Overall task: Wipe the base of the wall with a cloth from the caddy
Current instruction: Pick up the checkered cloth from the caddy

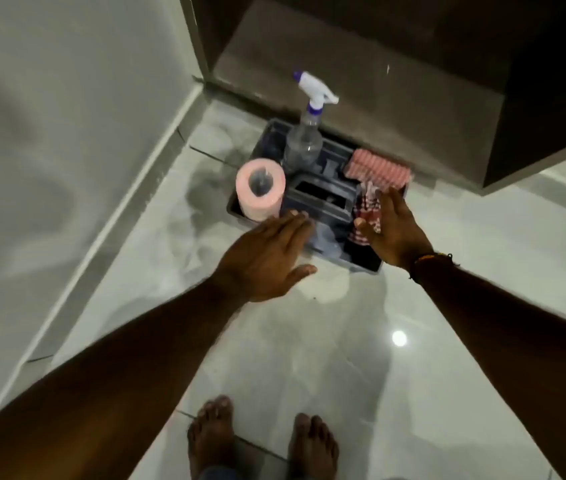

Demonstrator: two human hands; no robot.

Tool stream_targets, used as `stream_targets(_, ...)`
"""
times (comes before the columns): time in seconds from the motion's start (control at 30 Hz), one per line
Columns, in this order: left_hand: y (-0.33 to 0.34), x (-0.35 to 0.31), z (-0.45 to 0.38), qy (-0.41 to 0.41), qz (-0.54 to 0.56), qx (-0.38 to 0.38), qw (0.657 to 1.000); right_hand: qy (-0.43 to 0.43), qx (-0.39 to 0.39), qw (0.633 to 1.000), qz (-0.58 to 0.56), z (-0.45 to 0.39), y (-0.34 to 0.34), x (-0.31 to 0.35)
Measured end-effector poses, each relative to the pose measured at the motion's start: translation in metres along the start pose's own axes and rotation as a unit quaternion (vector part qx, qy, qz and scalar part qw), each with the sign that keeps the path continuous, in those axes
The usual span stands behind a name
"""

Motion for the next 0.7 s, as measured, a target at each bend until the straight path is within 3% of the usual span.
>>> stream_targets(0.07, 0.046, -0.006, -0.005, 0.034, 0.002, 0.058, 0.998, -0.003, -0.012, 1.000, 0.002, -0.012, 0.024, -0.015)
stream_targets(0.13, 0.089, -0.002, -0.012, 0.014, -0.010, 0.095, 0.995, 0.015, -0.011, 1.000, 0.008, -0.028, 0.047, -0.032)
stream_targets(0.23, 0.130, 0.016, -0.025, -0.032, -0.014, 0.112, 0.993, 0.028, -0.008, 0.999, 0.019, -0.050, 0.075, -0.049)
stream_targets(0.47, 0.161, 0.026, -0.033, -0.051, -0.036, 0.098, 0.993, -0.005, 0.004, 0.997, 0.079, -0.057, 0.101, -0.045)
stream_targets(0.7, 0.125, 0.030, -0.016, -0.081, 0.022, 0.096, 0.992, 0.074, -0.122, 0.982, -0.123, -0.038, 0.046, -0.029)
Point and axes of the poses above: each hand's wrist, its own z-axis away from the middle knuckle, its own y-axis out of the palm, x = y × z, the point moved 4 cm from there along -z, towards the middle knuckle, and after that the axes turned 9 degrees about -x, right-handed, at the moved point
